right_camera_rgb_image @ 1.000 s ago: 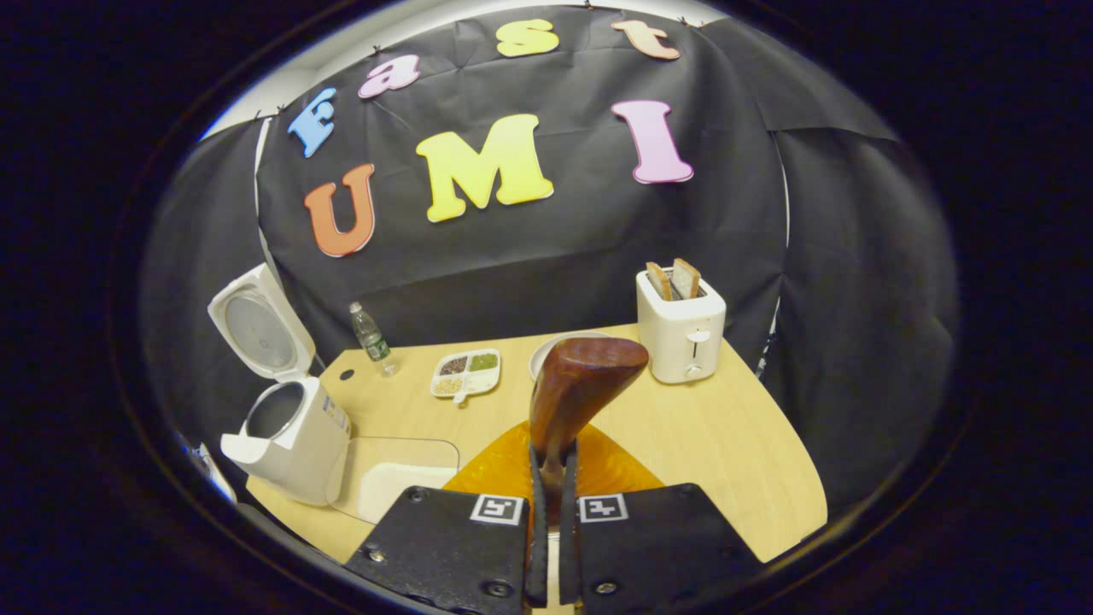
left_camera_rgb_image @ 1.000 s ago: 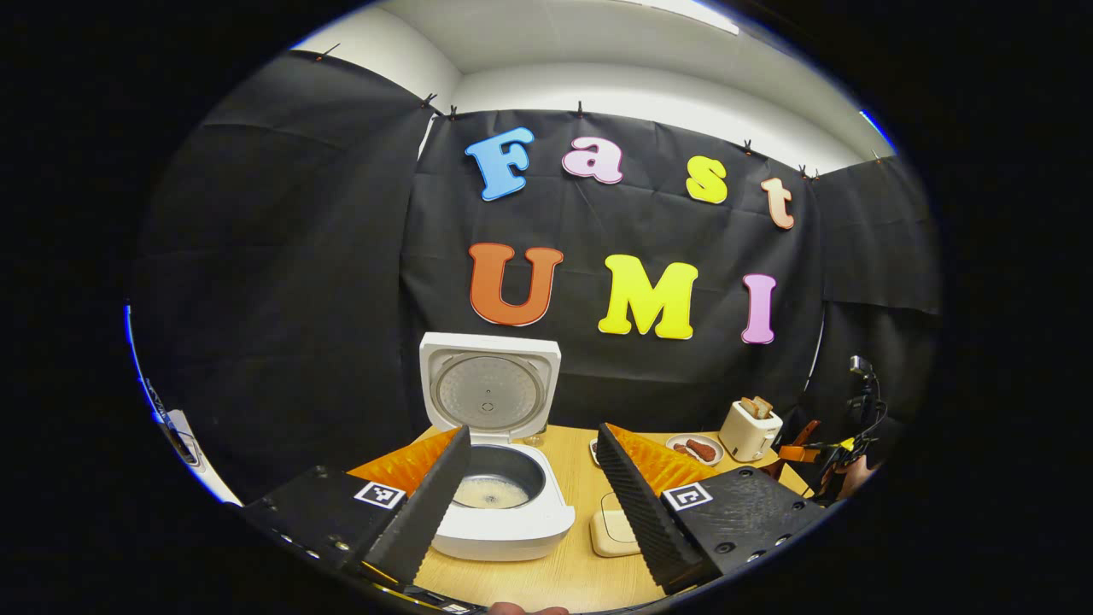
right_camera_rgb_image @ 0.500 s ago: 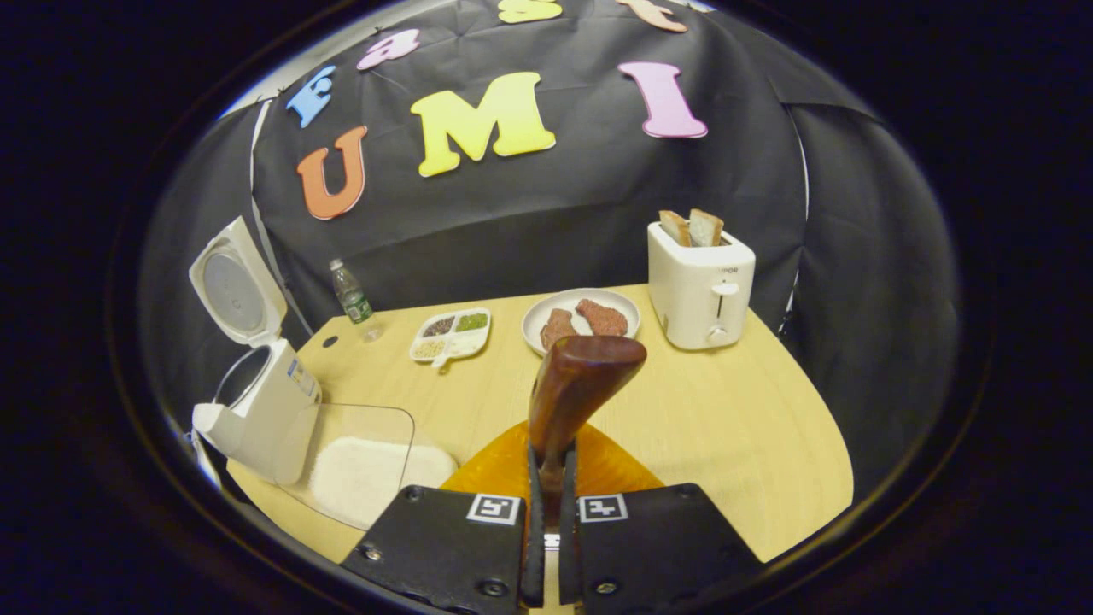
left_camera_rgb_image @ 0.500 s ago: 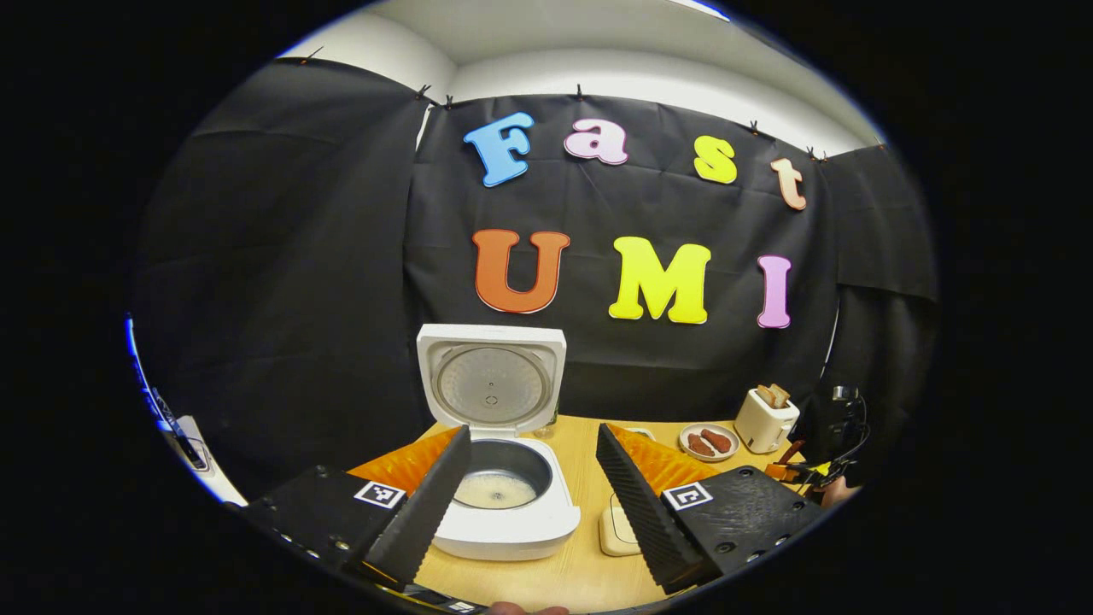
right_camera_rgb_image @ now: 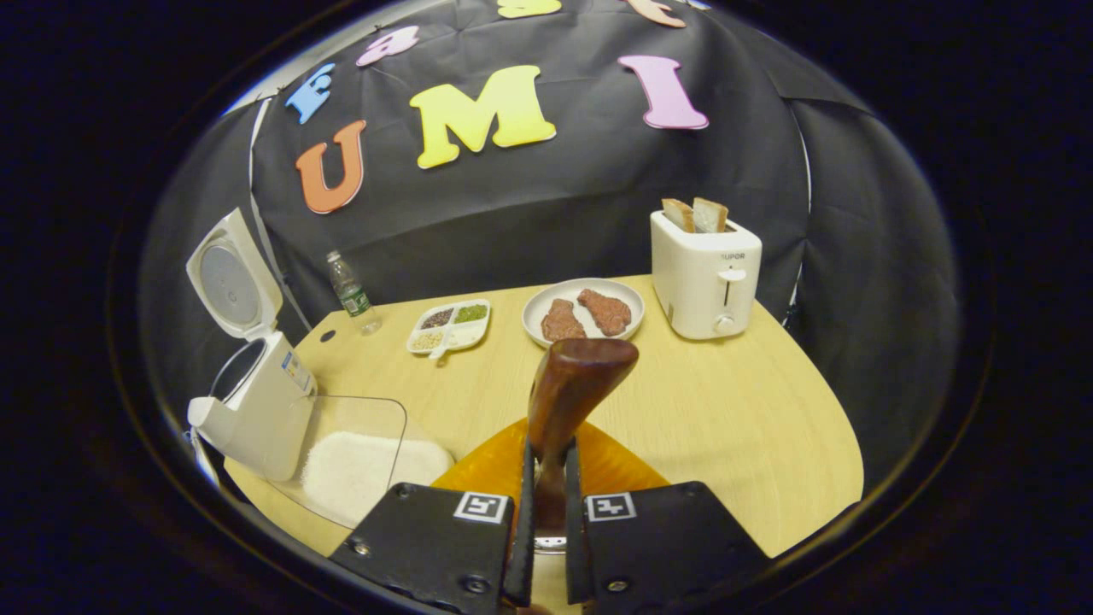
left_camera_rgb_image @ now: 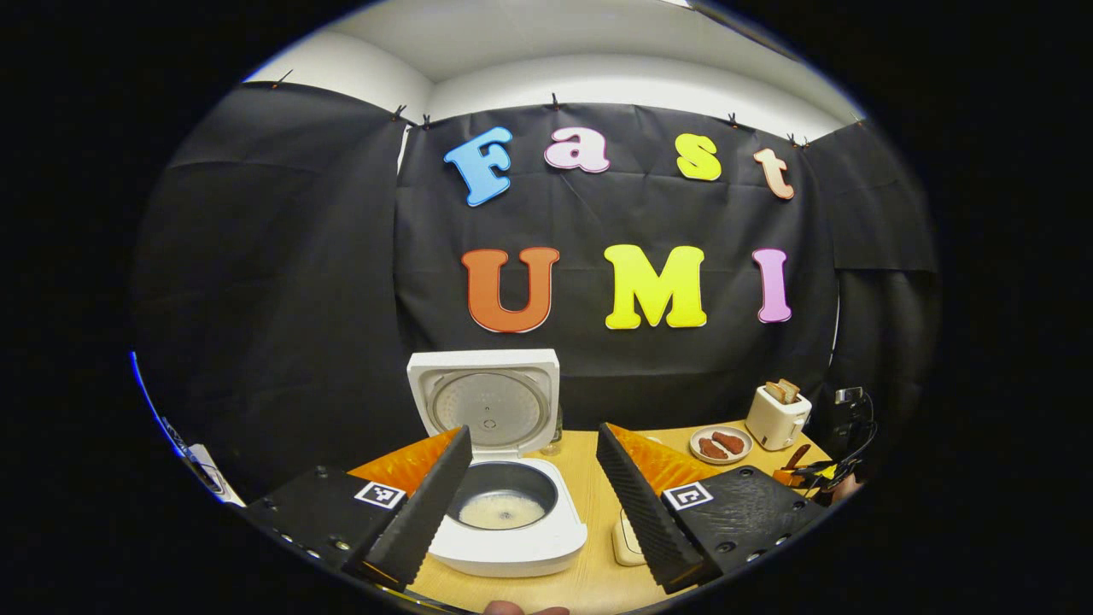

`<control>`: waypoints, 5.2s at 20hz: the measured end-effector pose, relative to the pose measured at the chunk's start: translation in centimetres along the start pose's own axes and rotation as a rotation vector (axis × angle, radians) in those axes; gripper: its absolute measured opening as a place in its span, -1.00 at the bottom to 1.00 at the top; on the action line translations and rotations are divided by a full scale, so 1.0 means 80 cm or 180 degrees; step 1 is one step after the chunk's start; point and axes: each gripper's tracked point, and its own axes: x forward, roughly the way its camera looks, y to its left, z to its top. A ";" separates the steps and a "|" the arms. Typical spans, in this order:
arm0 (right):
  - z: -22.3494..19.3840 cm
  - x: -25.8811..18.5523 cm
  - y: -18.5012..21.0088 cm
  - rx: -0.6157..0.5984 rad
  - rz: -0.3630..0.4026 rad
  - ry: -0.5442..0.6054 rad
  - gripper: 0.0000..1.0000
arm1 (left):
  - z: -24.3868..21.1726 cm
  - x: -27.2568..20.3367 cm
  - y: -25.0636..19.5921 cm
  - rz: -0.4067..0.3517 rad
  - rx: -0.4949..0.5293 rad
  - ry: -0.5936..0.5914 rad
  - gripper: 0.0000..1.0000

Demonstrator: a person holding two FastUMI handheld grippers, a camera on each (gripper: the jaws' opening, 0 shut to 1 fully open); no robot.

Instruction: Close the left gripper, press the button to open the rice cooker; take a wooden spoon from the chopstick holder with the right hand, scoop a spoonful of rice and pour it into the rice cooker, then put the wooden spoon back into the chopstick holder.

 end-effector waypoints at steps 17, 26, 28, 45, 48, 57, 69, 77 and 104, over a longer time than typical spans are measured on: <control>0.184 -0.177 0.019 -0.0177 -0.0108 -0.1133 0.99 | 0.126 0.161 0.088 0.0509 -0.0101 -0.0296 0.88; 0.156 -0.275 -0.031 -0.0221 -0.0562 -0.1026 1.00 | 0.059 0.325 0.115 0.0412 -0.0095 0.0480 0.90; 0.155 -0.287 -0.039 -0.0152 -0.0643 -0.1026 1.00 | 0.038 0.342 0.122 0.0432 -0.0142 0.0697 0.90; 0.135 -0.273 0.042 -0.0224 -0.0236 -0.0937 1.00 | -0.064 0.236 0.098 0.0241 -0.0169 0.1616 0.95; 0.121 -0.271 0.056 -0.0215 -0.0139 -0.0861 1.00 | -0.111 0.184 0.082 0.0222 -0.0233 0.1768 0.93; 0.109 -0.279 0.095 -0.0392 0.0069 -0.0781 1.00 | -0.227 0.111 0.068 0.0197 -0.0540 0.2288 0.92; 0.095 -0.272 0.110 -0.0274 0.0132 -0.0726 1.00 | -0.268 0.092 0.058 0.0214 -0.0553 0.2411 0.93; 0.091 -0.261 0.133 -0.0298 0.0237 -0.0713 1.00 | -0.278 0.088 0.059 0.0274 -0.0316 0.2251 0.95; 0.145 -0.354 0.151 -0.0319 -0.0003 -0.1448 0.99 | -0.037 -0.014 -0.014 -0.0128 -0.0333 0.0415 0.89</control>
